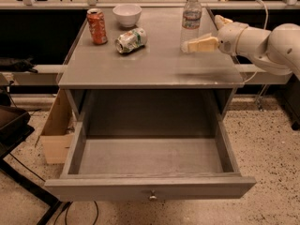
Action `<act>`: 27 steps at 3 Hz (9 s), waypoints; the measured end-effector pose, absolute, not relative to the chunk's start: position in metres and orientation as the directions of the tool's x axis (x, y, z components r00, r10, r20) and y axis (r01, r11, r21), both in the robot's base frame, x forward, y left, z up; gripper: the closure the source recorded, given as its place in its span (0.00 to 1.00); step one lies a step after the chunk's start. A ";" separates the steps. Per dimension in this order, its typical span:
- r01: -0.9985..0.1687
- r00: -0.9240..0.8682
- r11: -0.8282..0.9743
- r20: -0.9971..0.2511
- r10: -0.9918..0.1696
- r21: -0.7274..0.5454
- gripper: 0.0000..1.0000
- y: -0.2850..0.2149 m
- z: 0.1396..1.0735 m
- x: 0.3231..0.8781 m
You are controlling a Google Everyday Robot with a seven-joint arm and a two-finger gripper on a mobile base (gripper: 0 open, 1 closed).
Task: Place water bottle into top drawer
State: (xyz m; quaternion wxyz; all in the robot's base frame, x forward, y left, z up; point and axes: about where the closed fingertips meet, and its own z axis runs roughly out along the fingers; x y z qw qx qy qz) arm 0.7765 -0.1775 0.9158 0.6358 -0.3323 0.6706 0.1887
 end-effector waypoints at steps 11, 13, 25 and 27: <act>-0.790 -0.162 0.580 -0.847 -0.506 -0.196 1.00 -0.170 0.940 0.583; -0.939 -0.203 0.332 -0.630 -0.749 -0.093 1.00 -0.118 0.765 0.539; -0.929 0.240 -0.132 -0.292 -0.926 -0.344 0.00 -0.134 0.712 0.511; -0.899 0.036 0.130 -0.366 -0.930 -0.418 0.00 -0.258 0.856 0.430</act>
Offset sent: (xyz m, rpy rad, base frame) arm 0.0522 0.0187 0.0058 0.0944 0.0128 -0.0365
